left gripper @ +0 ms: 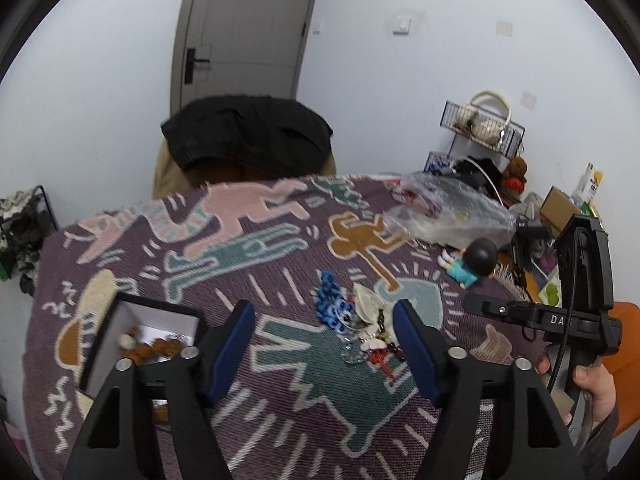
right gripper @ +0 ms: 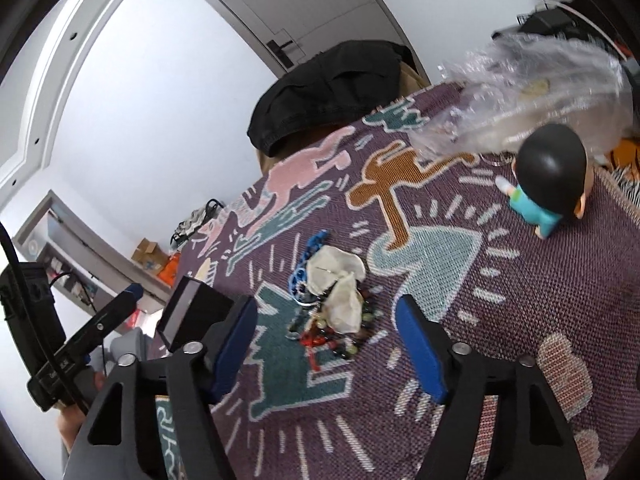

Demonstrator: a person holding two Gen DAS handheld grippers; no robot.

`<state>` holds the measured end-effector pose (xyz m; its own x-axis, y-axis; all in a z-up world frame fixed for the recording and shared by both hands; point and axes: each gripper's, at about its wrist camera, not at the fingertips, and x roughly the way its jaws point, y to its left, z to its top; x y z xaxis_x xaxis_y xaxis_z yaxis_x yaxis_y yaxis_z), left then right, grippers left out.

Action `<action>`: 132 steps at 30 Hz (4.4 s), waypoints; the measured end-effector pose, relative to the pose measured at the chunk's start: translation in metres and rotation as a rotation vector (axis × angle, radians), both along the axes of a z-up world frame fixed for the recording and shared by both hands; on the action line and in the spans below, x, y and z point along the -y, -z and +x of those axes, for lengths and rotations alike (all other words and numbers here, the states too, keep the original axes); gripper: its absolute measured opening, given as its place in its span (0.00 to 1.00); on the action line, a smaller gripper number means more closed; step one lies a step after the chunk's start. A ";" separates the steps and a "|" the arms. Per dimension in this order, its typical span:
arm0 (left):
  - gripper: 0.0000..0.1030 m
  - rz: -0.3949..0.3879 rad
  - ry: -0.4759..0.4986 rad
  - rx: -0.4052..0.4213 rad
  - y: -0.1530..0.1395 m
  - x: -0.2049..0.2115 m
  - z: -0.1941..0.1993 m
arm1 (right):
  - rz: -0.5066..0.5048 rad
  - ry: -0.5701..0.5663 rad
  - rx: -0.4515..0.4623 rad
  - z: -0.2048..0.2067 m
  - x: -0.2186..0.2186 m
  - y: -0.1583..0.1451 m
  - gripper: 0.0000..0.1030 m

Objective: Organize jewelry

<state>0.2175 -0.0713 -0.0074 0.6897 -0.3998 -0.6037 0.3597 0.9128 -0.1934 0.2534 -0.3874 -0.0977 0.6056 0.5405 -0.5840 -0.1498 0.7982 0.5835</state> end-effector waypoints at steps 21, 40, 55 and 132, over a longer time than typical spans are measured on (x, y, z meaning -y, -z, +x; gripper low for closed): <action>0.52 0.023 0.047 -0.145 0.054 0.035 0.035 | 0.008 -0.060 -0.153 0.053 -0.030 0.063 0.09; 0.35 -0.045 0.043 -0.265 0.087 0.049 0.078 | 0.079 -0.062 0.069 0.011 0.003 -0.011 0.03; 0.00 -0.023 0.054 -0.262 0.086 0.064 0.084 | 0.101 0.003 0.102 -0.002 0.031 -0.019 0.03; 0.01 0.041 -0.084 -0.081 -0.028 -0.049 0.058 | 0.080 -0.094 0.218 -0.004 -0.039 -0.080 0.03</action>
<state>0.2760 -0.0222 0.0203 0.6682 -0.3163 -0.6734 0.2659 0.9469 -0.1809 0.2496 -0.3483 -0.0173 0.6572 0.6401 -0.3981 -0.3505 0.7270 0.5904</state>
